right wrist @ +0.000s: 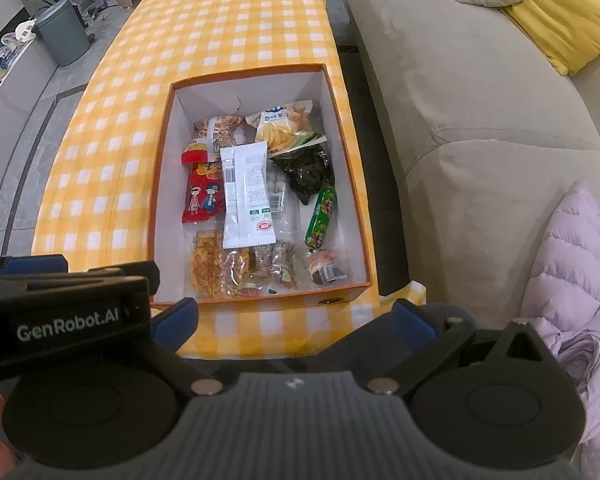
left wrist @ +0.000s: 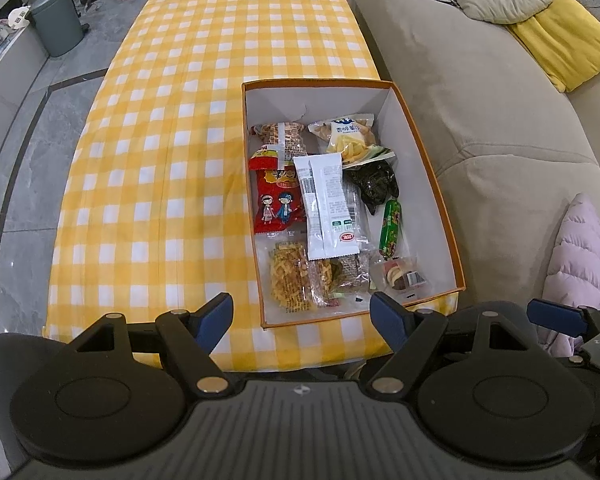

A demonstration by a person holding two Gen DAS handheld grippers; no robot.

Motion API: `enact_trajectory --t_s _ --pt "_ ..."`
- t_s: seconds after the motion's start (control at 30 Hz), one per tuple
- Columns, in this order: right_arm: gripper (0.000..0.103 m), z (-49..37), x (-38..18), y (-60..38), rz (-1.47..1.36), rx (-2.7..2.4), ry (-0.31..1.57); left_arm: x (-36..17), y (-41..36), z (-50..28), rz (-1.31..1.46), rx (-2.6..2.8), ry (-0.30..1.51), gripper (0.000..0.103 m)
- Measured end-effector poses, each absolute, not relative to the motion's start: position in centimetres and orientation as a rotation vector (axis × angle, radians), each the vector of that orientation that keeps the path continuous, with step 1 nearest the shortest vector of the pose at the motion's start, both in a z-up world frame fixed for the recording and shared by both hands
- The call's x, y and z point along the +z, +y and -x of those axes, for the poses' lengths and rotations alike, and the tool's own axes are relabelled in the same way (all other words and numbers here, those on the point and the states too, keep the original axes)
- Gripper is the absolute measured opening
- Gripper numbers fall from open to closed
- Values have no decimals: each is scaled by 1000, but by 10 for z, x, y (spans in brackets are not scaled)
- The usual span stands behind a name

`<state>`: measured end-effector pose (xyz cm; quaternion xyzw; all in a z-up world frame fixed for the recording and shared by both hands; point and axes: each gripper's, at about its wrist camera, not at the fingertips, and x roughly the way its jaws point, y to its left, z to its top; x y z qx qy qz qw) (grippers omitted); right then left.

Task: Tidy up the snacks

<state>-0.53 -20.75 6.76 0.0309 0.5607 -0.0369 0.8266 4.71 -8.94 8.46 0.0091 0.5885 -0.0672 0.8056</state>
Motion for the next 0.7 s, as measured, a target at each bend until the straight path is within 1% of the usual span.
enact_trajectory --t_s 0.7 --pt "100 12 68 -200 -51 -78 1180 88 -87 -40 -12 -146 1255 91"
